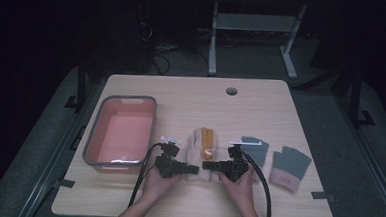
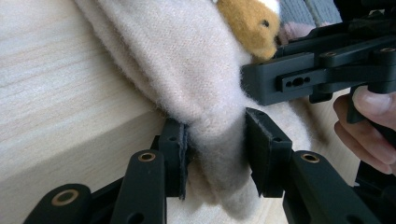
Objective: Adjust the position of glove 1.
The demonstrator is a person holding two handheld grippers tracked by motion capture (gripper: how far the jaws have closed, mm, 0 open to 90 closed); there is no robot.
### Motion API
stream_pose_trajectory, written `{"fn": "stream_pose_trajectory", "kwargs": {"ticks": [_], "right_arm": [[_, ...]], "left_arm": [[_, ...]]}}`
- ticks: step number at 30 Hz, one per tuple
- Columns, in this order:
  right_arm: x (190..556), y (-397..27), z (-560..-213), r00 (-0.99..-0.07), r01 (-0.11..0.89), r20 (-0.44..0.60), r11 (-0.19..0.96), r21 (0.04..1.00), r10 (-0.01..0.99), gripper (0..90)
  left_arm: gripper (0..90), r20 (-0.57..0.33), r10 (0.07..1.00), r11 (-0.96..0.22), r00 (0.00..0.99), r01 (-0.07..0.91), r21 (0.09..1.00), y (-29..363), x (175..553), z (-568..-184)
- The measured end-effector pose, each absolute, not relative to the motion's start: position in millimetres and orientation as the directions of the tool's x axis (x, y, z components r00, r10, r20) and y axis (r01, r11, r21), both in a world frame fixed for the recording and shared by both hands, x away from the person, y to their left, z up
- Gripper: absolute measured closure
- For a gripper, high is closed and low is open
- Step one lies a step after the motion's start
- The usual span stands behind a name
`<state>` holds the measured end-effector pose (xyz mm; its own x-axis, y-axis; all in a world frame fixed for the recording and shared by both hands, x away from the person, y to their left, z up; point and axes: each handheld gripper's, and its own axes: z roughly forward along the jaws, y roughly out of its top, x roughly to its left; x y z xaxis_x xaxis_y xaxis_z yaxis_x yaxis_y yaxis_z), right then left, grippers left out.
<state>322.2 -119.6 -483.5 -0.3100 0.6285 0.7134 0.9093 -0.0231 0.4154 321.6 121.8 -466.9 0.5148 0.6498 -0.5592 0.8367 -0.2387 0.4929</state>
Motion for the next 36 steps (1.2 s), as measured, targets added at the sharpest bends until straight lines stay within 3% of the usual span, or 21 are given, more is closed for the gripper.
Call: {"fn": "stream_pose_trajectory", "kwargs": {"ticks": [11,36], "right_arm": [[325.2,-122.1,-484.6,-0.314,0.912,0.723,-0.016,0.410,0.615,71.8],[325.2,-117.3,-452.1,-0.380,0.886,0.694,0.025,0.463,0.611,77.2]], "left_arm": [[64.5,-0.627,0.621,-0.176,0.470,0.863,0.473,124.6,324.6,-470.7],[66.6,-0.634,0.594,-0.161,0.496,0.845,0.510,133.4,324.6,-446.5]]}}
